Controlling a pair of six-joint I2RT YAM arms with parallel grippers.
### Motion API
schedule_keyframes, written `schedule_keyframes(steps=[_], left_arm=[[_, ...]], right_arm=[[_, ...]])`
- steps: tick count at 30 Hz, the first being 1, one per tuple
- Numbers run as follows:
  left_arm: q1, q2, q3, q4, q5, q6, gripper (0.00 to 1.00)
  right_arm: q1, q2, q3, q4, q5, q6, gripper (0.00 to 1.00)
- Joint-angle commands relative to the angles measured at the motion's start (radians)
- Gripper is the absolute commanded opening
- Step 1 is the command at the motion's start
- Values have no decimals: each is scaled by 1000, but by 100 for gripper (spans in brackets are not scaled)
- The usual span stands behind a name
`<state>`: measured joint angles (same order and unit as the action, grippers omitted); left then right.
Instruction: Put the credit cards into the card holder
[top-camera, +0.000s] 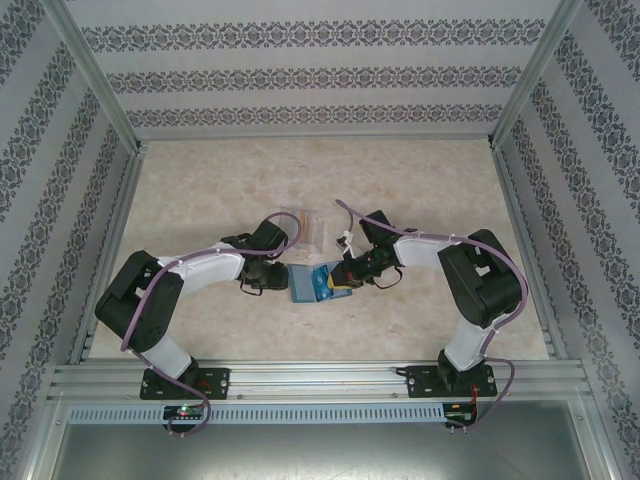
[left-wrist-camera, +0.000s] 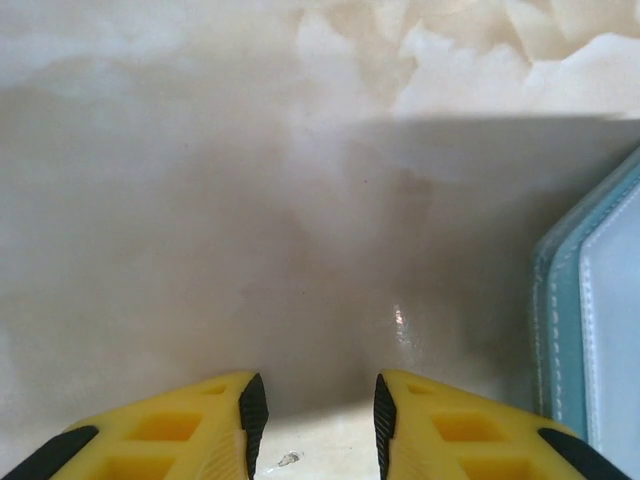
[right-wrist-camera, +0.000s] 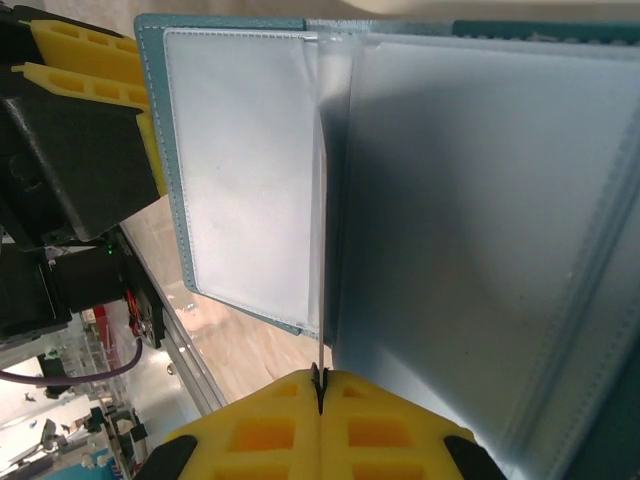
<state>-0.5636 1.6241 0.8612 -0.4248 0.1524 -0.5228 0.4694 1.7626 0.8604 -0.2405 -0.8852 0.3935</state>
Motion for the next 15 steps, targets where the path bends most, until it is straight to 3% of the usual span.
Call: schedule_keyframes(steps=[1, 15], left_arm=[[-12, 40, 0, 20, -25, 12, 39], [8, 25, -28, 39, 8, -28, 54]], right_arm=[[11, 14, 7, 26, -41, 5, 0], [14, 81, 0, 113, -57, 62, 0]])
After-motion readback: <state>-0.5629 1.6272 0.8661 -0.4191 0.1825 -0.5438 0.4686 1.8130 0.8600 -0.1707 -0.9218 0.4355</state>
